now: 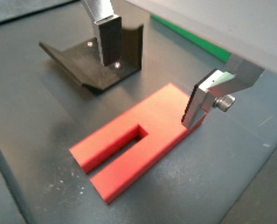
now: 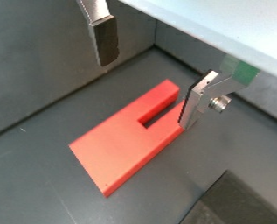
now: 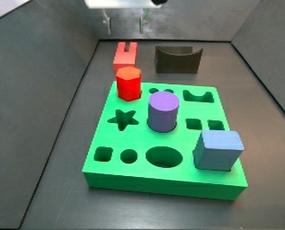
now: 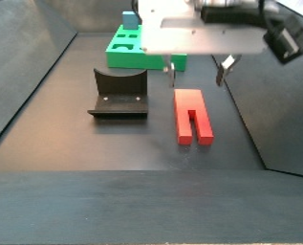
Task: Pick up the double-square object. Move up. Rotate the double-square object. Place the double-square object on the fixture. Regrasp the double-square object. Move to above the board. Insert the double-square object.
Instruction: Rotate the double-square object.
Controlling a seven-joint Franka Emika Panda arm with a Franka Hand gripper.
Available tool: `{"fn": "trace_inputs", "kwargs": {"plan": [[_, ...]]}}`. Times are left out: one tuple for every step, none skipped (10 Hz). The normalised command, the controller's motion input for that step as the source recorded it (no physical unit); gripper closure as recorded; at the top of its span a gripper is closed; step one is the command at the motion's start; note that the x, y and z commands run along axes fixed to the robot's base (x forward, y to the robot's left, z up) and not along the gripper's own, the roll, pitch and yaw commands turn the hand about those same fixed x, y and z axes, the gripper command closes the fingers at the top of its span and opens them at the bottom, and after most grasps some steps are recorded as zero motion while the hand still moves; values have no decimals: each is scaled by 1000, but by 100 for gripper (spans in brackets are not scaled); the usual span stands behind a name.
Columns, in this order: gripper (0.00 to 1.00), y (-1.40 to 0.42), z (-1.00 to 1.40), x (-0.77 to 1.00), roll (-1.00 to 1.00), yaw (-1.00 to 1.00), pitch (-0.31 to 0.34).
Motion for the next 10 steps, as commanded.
{"fn": "trace_inputs", "kwargs": {"plan": [[0,0,0,0,0,1000,0],[0,2,-145,-4,0,1000,0],[0,-2,-250,7,1,1000,1],[0,0,-200,39,1,1000,0],[0,-3,-101,33,0,1000,-1],[0,-3,-55,29,-1,1000,-1],[0,0,-50,26,-1,1000,-1],[0,1,-49,26,-1,1000,-1],[0,2,-48,27,-1,1000,-1],[0,2,-47,27,-1,1000,-1]]}}
